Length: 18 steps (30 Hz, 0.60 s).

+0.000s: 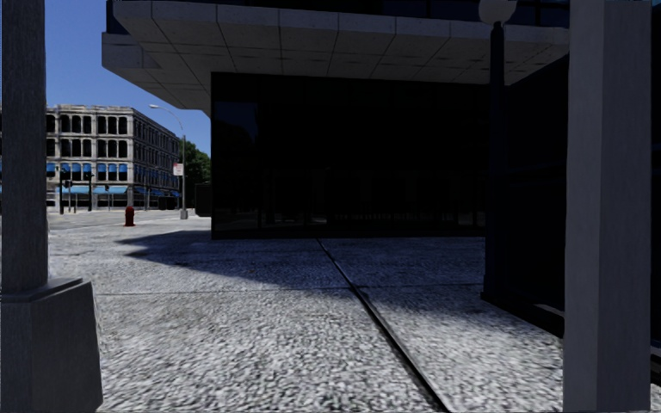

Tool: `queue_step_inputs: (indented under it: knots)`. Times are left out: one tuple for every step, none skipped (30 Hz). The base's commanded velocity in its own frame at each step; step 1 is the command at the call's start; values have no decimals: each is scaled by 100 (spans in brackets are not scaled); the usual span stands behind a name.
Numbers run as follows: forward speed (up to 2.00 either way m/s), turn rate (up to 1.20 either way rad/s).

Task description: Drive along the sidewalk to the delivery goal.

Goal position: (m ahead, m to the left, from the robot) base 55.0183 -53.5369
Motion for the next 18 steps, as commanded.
queue_step_inputs:
  knots:
    - [168,0]
    - [168,0]
    - [168,0]
    - [168,0]
    - [168,0]
    - [168,0]
    - [168,0]
    - [168,0]
    - [169,0]
    - [170,0]
    - [173,0]
    - [176,0]
    - [176,0]
    - [178,0]
    - [180,0]
    - [182,0]
    - [182,0]
    - [184,0]
